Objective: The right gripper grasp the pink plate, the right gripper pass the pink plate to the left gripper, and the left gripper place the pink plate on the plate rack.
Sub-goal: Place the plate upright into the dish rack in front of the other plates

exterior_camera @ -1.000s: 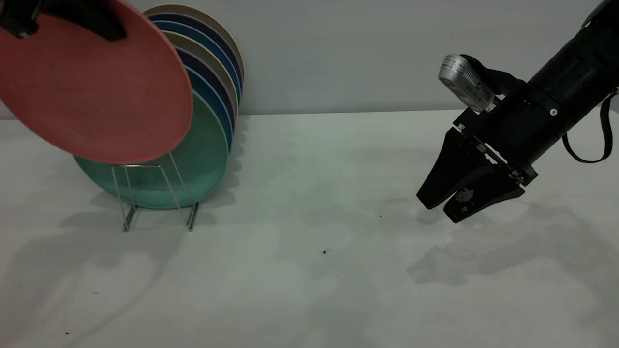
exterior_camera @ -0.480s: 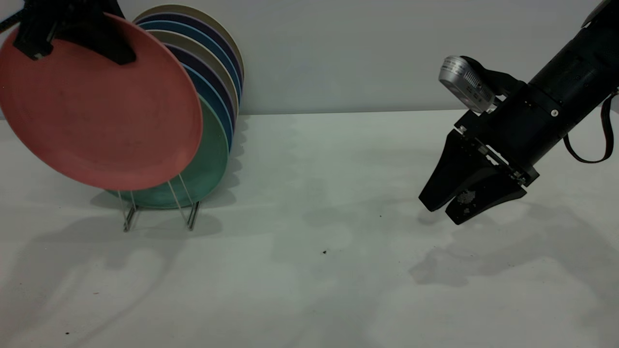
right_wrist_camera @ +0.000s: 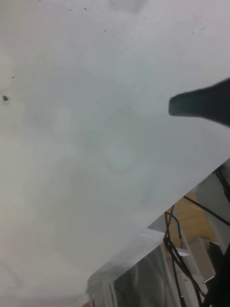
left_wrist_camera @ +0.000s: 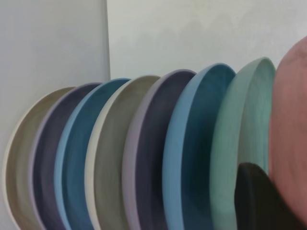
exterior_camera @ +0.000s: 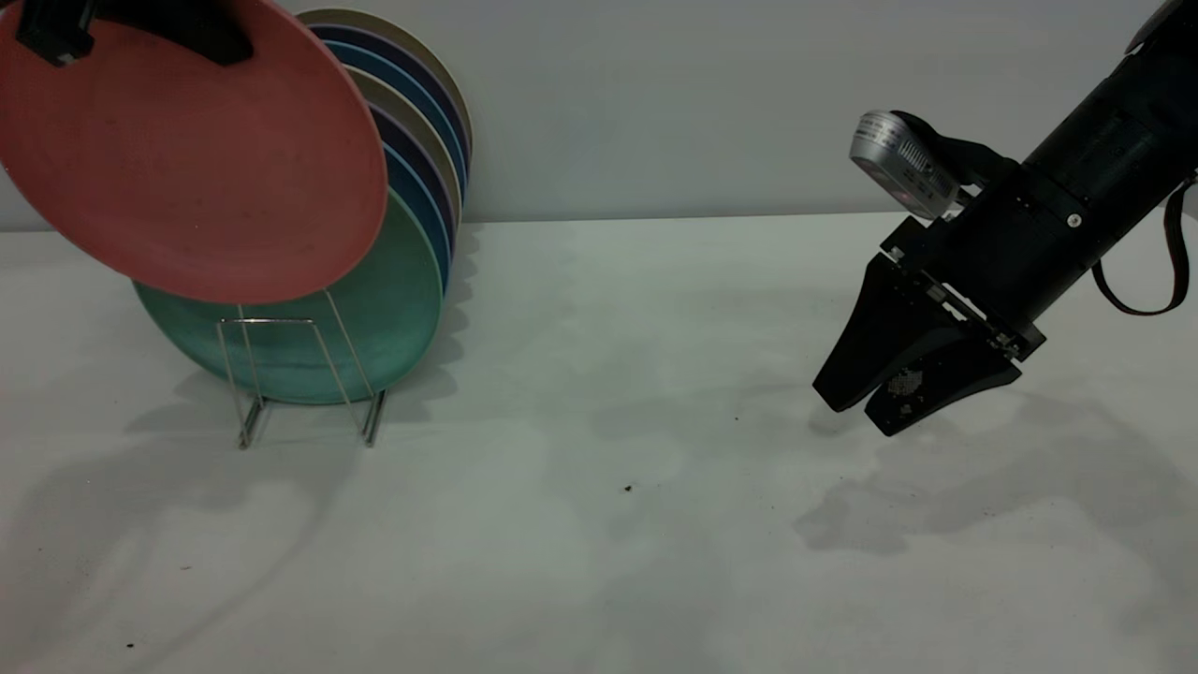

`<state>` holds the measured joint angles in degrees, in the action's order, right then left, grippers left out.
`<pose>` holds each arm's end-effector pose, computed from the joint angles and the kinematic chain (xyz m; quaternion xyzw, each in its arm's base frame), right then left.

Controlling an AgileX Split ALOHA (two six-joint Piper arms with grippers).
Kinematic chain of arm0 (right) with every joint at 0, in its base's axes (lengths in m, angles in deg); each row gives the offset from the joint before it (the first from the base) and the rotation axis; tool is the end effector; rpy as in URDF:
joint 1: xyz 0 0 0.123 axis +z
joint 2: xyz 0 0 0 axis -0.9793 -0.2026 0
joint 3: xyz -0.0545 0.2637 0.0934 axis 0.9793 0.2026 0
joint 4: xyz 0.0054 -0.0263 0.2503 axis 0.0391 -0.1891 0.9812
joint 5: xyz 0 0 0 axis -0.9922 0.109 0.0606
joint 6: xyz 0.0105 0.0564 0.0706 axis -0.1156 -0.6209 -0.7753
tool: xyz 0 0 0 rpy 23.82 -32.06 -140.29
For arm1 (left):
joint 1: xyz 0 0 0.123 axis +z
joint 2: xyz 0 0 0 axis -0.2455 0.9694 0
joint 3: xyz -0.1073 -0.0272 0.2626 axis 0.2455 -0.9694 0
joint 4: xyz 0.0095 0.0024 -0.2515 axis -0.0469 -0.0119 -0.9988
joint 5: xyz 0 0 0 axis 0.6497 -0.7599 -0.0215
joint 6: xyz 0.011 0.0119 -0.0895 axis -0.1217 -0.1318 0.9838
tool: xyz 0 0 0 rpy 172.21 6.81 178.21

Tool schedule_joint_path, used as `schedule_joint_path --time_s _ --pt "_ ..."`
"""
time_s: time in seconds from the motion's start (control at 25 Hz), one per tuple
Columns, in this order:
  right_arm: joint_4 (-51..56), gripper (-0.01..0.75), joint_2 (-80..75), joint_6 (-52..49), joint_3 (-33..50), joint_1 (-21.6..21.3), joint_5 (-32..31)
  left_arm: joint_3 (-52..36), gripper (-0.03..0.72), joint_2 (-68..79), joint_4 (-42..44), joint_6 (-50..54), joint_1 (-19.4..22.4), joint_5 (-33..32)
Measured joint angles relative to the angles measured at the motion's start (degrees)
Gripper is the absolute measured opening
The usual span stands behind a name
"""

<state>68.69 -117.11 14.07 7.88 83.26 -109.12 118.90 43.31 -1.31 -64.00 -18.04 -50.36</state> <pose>0.3847 0.0940 0.0867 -0.1984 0.9132 0.3554 0.0219 0.3972 -0.0525 0.2686 0.6776 0.6451 0.1044 0.3374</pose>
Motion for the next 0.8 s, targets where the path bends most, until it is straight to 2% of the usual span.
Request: schedule_joint_path --time_s 0.8 --pt "0.0 0.573 0.0 -0.1 0.0 0.0 0.2 0.0 0.119 4.2 -1.6 -0.1 0.0 0.3"
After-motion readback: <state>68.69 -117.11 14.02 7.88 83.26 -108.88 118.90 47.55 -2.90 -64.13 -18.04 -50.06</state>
